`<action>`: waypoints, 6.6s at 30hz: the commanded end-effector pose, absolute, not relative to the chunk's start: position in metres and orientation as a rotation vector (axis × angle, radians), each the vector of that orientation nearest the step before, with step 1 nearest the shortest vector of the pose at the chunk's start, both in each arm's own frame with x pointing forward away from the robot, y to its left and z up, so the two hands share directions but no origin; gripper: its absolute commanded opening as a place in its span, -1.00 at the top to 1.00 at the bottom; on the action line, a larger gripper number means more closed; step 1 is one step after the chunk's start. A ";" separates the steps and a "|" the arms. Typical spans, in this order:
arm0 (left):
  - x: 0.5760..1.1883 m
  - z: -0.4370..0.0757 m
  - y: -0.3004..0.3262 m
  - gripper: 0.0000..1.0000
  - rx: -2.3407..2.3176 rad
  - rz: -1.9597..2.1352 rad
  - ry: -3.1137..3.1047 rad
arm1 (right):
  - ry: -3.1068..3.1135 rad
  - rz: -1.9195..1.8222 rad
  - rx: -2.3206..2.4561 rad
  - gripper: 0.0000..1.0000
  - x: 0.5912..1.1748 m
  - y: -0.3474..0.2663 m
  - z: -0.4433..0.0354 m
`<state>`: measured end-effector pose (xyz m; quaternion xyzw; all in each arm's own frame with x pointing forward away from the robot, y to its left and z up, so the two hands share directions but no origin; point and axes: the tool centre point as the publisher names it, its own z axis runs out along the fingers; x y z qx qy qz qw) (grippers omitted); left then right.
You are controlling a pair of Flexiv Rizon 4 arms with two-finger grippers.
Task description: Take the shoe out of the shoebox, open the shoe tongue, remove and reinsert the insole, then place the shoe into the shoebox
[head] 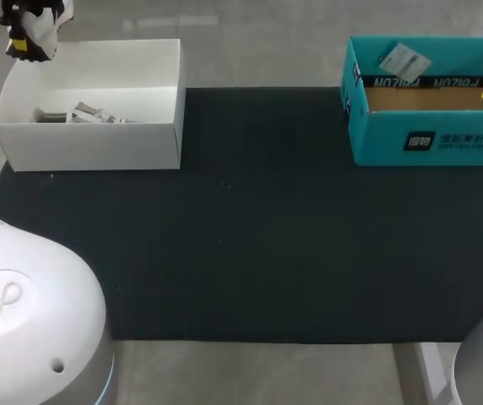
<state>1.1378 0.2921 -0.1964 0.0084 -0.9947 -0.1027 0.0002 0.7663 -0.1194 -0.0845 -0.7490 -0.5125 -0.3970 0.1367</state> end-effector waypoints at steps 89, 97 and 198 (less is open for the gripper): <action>1.229 -0.291 0.323 1.00 -2.340 -0.170 -2.137 | -1.482 -1.146 -2.171 -1.00 0.767 -0.119 -0.085; 1.255 -0.319 0.320 1.00 -2.386 -0.150 -2.134 | -1.482 -1.146 -2.171 -1.00 0.767 -0.119 -0.085; 1.103 -0.258 0.304 -1.00 -2.254 -0.197 -2.148 | -1.482 -1.146 -2.171 -1.00 0.767 -0.119 -0.085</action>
